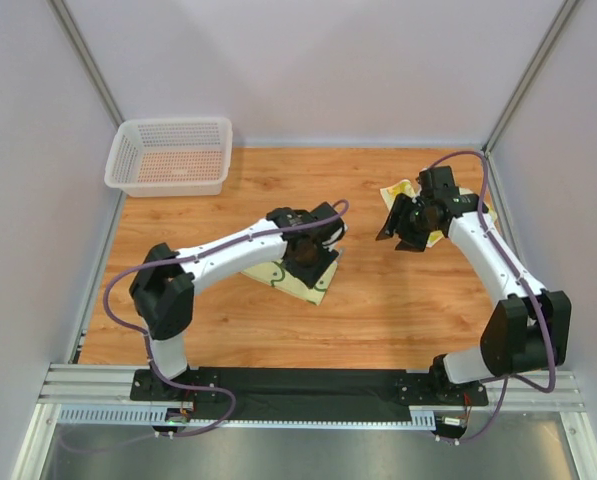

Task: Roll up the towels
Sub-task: Roll the towel

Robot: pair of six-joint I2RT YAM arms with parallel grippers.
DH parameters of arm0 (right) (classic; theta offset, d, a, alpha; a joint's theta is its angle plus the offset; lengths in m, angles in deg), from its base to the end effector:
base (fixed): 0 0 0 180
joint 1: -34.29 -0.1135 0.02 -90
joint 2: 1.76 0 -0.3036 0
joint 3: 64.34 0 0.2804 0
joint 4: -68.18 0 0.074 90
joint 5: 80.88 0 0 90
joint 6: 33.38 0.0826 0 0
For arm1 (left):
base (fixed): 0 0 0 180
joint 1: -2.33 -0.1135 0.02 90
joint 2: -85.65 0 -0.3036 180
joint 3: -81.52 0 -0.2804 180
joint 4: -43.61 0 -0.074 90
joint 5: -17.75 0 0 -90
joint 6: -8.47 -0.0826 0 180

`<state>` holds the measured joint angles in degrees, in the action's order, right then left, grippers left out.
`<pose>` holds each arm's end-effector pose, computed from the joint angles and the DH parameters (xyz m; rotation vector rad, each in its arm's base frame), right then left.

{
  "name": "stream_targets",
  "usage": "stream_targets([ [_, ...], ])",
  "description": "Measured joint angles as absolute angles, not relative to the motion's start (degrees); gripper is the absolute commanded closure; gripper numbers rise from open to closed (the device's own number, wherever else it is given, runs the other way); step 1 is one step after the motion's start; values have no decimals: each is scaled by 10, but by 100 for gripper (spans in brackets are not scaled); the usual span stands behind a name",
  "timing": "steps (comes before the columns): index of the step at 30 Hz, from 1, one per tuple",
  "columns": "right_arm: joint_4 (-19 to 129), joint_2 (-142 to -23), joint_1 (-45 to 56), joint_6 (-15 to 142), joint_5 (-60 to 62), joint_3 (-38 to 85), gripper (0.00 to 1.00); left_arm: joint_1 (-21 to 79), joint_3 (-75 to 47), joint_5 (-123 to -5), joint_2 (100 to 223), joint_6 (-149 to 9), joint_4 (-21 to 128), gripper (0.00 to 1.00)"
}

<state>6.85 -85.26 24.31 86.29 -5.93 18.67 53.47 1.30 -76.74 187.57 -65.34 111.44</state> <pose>0.3298 0.0798 0.2772 0.3750 2.6867 0.5677 0.2663 -0.3202 0.2532 0.8229 2.6785 -0.1829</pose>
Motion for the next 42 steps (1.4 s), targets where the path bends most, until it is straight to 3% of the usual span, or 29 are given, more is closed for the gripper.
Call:
stream_targets([
  [17, 51, -783, 247, 874, -42, 98, 42, 613, 18, -718, 2015, -613, 1080, 46],
  [33, 51, -773, 247, 872, -49, 97, 42, 612, 18, -769, 2024, -595, 1050, 48],
  [36, 52, -773, 247, 872, -49, 97, 42, 612, 18, -769, 2025, -595, 1043, 53],
  [40, 52, -773, 247, 869, -49, 97, 42, 612, 17, -773, 2036, -595, 1032, 67],
  [42, 52, -773, 247, 868, -49, 97, 42, 612, 11, -777, 2040, -595, 1025, 69],
])
